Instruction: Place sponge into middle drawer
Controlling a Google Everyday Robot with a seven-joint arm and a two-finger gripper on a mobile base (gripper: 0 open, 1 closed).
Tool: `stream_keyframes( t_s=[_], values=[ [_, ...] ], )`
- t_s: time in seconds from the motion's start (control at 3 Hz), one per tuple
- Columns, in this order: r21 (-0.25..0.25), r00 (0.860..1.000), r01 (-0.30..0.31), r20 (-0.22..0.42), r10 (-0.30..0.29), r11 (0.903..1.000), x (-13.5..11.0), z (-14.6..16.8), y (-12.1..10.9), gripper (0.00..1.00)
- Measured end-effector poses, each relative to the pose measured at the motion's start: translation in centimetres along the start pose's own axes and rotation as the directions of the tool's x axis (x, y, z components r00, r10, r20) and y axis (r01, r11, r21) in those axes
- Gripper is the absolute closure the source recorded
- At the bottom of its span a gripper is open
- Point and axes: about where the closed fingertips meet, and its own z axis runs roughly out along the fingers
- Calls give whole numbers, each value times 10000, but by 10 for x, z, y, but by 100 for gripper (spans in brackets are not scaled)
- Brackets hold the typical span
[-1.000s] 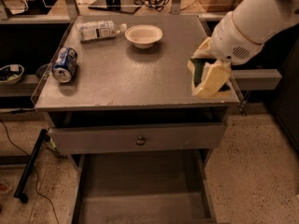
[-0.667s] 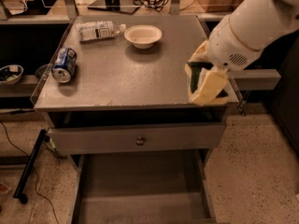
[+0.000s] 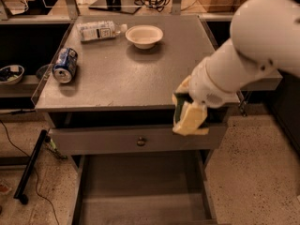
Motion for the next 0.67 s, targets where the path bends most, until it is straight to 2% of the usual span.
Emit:
stream_keyframes(
  t_s=[0.33,0.67],
  values=[
    [-24,9998,-170,-81,169,9999,10,16,14,100],
    [-307,9979,-644,-132,640,9975,30,40,29,100]
  ],
)
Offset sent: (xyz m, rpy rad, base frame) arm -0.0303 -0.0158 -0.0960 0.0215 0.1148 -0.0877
